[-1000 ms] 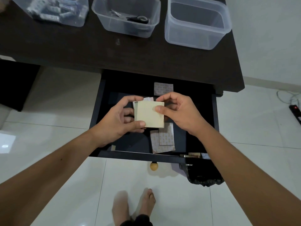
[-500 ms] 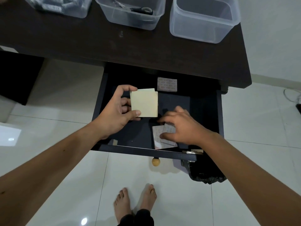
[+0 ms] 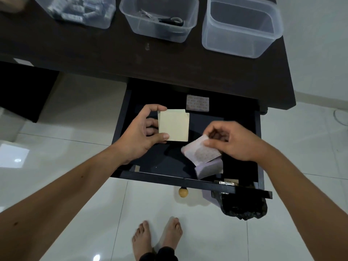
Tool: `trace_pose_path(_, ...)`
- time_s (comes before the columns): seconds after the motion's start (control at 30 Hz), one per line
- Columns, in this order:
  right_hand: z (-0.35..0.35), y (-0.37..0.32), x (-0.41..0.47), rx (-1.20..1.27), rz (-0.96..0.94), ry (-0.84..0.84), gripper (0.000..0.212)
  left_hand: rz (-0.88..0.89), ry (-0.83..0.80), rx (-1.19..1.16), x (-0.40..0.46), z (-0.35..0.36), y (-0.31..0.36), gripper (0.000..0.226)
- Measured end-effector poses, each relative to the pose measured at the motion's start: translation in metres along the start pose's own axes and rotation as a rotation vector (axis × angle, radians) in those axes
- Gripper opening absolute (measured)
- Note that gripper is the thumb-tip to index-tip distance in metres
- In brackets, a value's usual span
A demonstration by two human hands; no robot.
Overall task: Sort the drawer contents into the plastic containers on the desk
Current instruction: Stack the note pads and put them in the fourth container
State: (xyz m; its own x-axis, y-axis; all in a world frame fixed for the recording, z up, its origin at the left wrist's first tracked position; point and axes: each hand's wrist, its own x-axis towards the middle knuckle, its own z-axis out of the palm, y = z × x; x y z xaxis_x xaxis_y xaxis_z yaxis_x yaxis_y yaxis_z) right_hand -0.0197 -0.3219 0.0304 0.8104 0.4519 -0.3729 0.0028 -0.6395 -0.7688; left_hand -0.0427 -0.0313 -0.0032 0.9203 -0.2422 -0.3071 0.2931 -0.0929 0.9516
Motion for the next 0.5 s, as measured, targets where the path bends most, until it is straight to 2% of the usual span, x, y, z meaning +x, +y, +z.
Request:
trace_pose_path(0.13, -0.014, -0.009, -0.001, 0.364, -0.039, 0.126, 0.018, -0.003, 0.007, 0.002, -0.001, 0.000, 0.001, 0.070)
trace_pose_path(0.2, -0.010, -0.013, 0.005, 0.472, -0.027, 0.181, 0.019, 0.003, -0.005, 0.005, -0.002, -0.001, 0.002, 0.071)
trace_pose_path(0.37, 0.016, -0.012, 0.027, 0.470, 0.061, 0.306, 0.019, 0.040, -0.048, -0.042, -0.005, -0.001, 0.007, 0.084)
trace_pose_path(0.5, 0.026, -0.010, 0.033, 0.461, 0.082, 0.312, 0.024, 0.045, -0.113, -0.051, -0.007, -0.001, 0.009, 0.094)
